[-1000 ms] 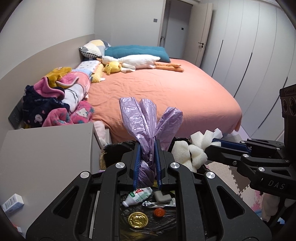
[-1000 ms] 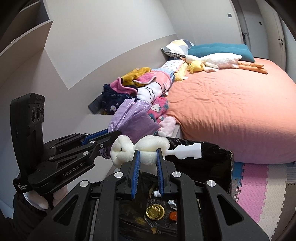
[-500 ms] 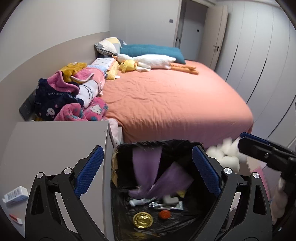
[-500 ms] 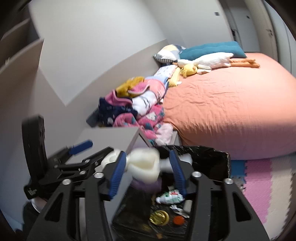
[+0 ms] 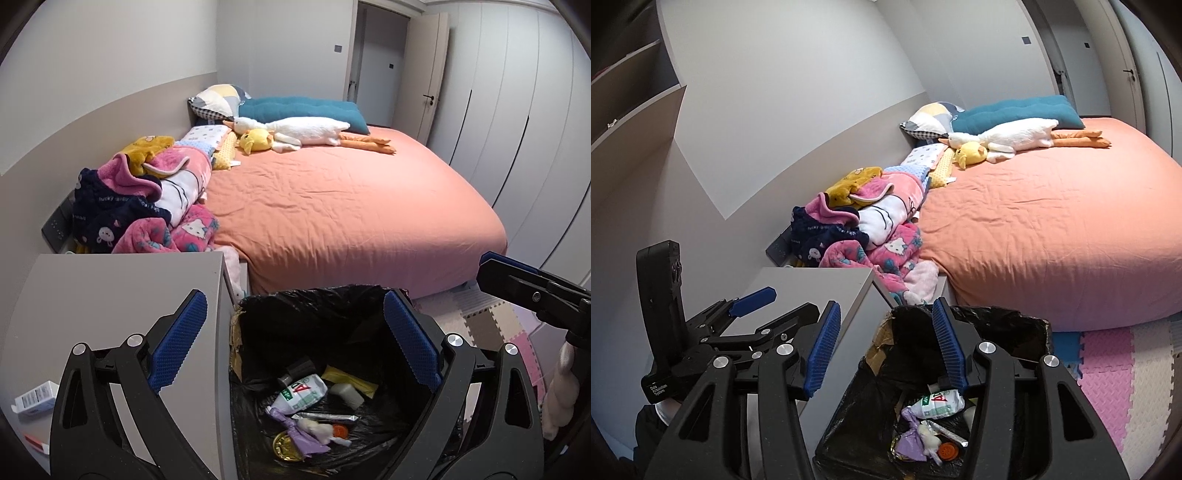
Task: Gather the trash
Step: 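Open both tools to drop the bag and foam into the bin, then move both open tools back over the table toward the white box, then grasp the red-pink block with the left tool while the right tool grasps the white box, then carry the red-pink block and white box over the black bin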
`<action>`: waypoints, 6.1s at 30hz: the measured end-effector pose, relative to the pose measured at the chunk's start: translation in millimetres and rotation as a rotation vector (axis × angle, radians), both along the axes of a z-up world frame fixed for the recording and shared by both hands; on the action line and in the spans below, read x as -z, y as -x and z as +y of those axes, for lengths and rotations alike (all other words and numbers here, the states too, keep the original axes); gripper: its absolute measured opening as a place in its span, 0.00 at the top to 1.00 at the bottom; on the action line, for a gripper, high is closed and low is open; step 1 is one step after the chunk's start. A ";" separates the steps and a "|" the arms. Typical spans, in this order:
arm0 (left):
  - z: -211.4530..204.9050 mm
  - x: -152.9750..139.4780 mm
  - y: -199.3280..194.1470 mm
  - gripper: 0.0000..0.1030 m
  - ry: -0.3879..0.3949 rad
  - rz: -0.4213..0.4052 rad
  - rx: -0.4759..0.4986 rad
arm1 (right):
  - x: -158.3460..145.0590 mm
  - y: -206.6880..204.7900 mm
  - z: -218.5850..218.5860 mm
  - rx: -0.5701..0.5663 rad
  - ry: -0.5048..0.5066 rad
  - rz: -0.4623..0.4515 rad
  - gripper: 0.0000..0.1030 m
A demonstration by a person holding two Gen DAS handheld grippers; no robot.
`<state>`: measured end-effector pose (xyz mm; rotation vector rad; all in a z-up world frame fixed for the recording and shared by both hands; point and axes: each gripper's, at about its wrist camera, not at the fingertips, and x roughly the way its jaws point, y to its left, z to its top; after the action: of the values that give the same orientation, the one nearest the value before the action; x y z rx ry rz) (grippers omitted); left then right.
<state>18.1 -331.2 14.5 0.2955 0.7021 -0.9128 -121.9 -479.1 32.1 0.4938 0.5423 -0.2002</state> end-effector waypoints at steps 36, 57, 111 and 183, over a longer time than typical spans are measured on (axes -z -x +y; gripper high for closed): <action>131.9 6.5 -21.7 0.09 -0.011 0.002 -0.269 | 3.8 -83.2 110.5 -0.326 0.006 0.015 0.48; 250.6 22.3 -46.7 0.09 -0.035 0.018 -0.564 | 24.6 -147.8 210.2 -0.573 -0.020 0.053 0.48; 394.5 117.2 -118.0 0.77 0.060 0.392 -0.926 | 128.1 -310.3 375.9 -1.018 0.366 0.273 0.48; 159.8 26.0 -58.4 0.80 0.076 0.226 -0.384 | 7.3 -116.8 129.7 -0.466 0.090 0.111 0.72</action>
<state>76.5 -171.4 -11.4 -0.0145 0.8940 -0.6078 -5.1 -349.4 24.8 0.2595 0.7379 0.1943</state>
